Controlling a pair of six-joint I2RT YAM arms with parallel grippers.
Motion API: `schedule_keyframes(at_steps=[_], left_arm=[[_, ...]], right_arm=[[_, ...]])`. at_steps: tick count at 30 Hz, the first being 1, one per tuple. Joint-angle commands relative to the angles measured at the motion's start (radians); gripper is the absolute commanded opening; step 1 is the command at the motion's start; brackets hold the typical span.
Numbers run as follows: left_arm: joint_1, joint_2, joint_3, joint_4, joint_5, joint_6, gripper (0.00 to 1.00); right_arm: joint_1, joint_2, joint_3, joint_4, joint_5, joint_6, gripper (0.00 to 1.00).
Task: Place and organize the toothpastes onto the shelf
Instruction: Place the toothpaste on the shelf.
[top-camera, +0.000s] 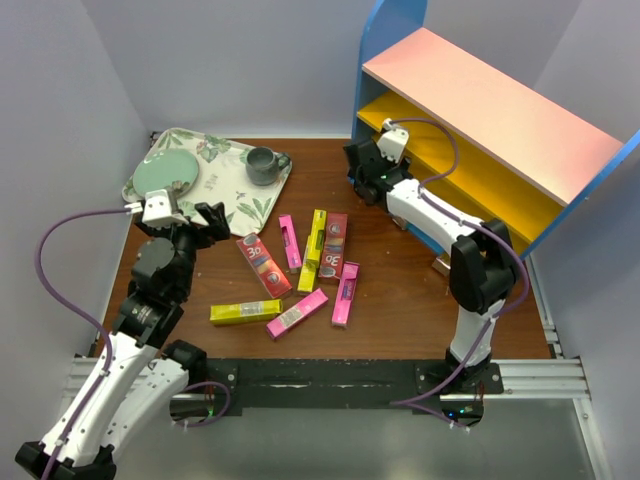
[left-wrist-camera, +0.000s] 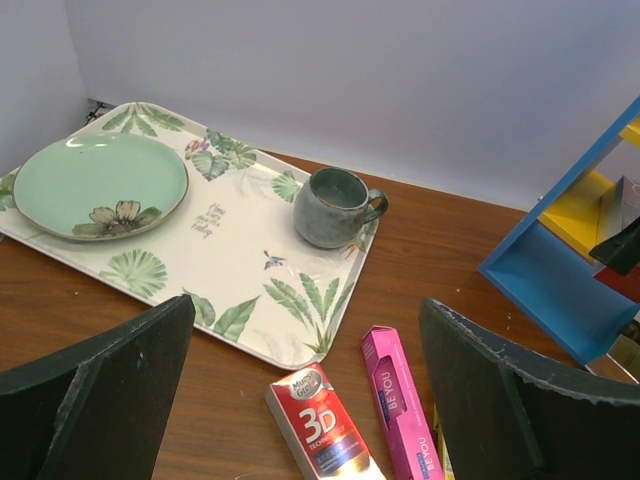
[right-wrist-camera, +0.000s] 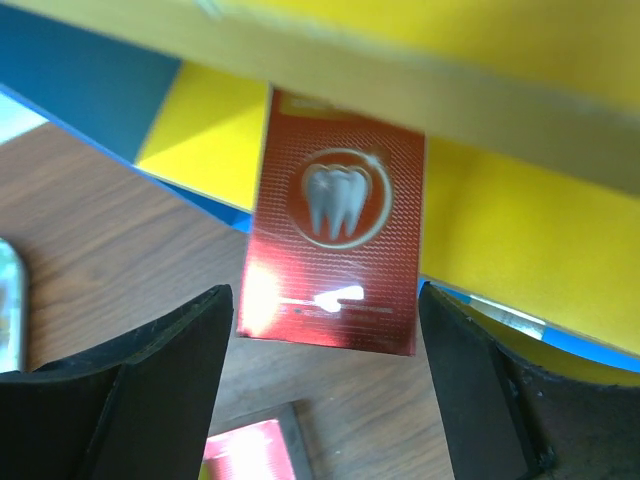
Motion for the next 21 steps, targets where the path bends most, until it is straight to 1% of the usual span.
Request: schedule_keyframes(at_steps=[1, 7, 16, 21], left_arm=[[0.010, 0.004, -0.002, 0.018, 0.013, 0.006, 1.00], [0.016, 0.007, -0.002, 0.017, 0.022, 0.004, 1.00], [0.022, 0.011, -0.003, 0.017, 0.025, 0.004, 1.00], [0.023, 0.013, -0.003, 0.018, 0.030, 0.004, 1.00]], right_arm=[[0.002, -0.075, -0.024, 0.084, -0.058, -0.030, 0.80], [0.004, -0.108, -0.082, 0.148, -0.127, -0.048, 0.80], [0.002, -0.042, -0.005, 0.168, -0.132, -0.105, 0.79], [0.002, -0.033, -0.008, 0.205, -0.152, -0.151, 0.79]])
